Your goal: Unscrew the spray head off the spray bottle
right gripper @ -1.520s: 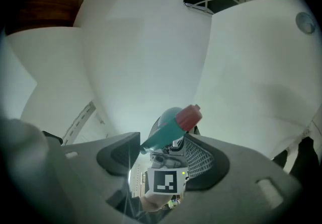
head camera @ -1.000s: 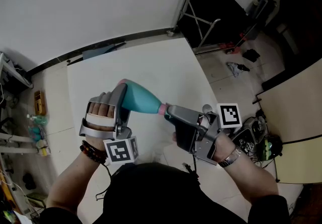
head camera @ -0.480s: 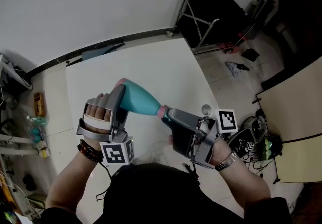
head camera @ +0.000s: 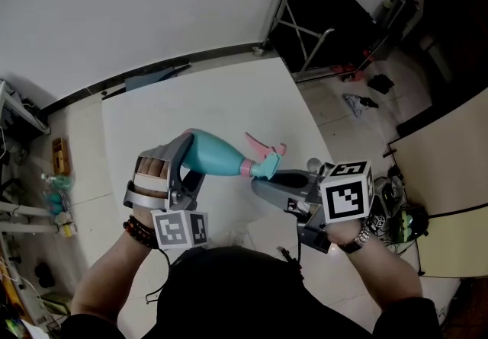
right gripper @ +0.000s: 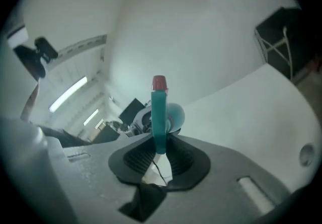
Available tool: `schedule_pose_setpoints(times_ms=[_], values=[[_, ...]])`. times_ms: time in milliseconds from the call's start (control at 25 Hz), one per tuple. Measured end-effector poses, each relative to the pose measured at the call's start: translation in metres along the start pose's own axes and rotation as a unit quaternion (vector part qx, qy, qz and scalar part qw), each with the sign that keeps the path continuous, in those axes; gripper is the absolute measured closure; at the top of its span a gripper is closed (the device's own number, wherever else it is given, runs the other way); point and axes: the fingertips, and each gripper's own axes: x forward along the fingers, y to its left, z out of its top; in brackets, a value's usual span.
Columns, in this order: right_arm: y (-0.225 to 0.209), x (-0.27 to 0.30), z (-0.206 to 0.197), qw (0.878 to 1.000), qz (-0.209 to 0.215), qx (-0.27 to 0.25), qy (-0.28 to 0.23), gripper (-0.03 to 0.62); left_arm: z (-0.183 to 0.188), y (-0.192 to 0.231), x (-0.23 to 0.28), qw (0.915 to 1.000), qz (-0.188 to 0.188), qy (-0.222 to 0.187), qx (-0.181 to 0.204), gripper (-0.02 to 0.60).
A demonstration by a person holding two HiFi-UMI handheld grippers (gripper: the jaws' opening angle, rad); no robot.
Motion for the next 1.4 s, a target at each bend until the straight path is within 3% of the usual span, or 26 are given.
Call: schedule_pose_setpoints(times_ms=[160, 520, 680, 720, 800, 880, 960, 1040, 1080, 1200, 1400], values=[[-0.002, 0.001, -0.004, 0.992, -0.049, -0.109, 0.042, 0.536, 0.002, -0.004, -0.002, 1.0000, -0.004, -0.004, -0.004, 0.179], [0.003, 0.006, 0.004, 0.975, -0.064, -0.205, 0.055, 0.479, 0.007, -0.016, -0.005, 0.9995, -0.030, -0.007, -0.005, 0.179], [0.004, 0.007, 0.001, 0.954, -0.090, -0.275, 0.080, 0.477, 0.010, -0.026, -0.006, 0.9979, -0.060, -0.008, -0.023, 0.179], [0.004, 0.007, -0.001, 0.942, -0.098, -0.307, 0.091, 0.477, 0.010, -0.029, -0.006, 0.9967, -0.075, -0.010, -0.028, 0.179], [0.006, 0.009, -0.005, 0.906, -0.112, -0.391, 0.116, 0.477, 0.010, -0.039, -0.005, 0.9927, -0.112, -0.015, -0.041, 0.179], [0.011, 0.010, -0.010, 0.855, -0.120, -0.485, 0.141, 0.477, 0.011, -0.049, -0.006, 0.9855, -0.157, -0.022, -0.060, 0.179], [0.014, 0.007, -0.018, 0.793, -0.127, -0.570, 0.172, 0.477, 0.015, -0.061, -0.010, 0.9762, -0.202, -0.030, -0.073, 0.178], [0.015, 0.002, -0.029, 0.741, -0.124, -0.630, 0.197, 0.477, 0.021, -0.073, -0.014, 0.9668, -0.240, -0.039, -0.080, 0.178], [0.014, 0.001, -0.034, 0.723, -0.119, -0.648, 0.206, 0.477, 0.023, -0.078, -0.015, 0.9627, -0.255, -0.044, -0.080, 0.178], [0.013, -0.002, -0.046, 0.687, -0.103, -0.681, 0.231, 0.477, 0.026, -0.091, -0.020, 0.9514, -0.292, -0.055, -0.081, 0.178], [0.010, -0.007, -0.059, 0.616, -0.095, -0.735, 0.266, 0.477, 0.020, -0.110, -0.027, 0.9318, -0.352, -0.051, -0.074, 0.178]])
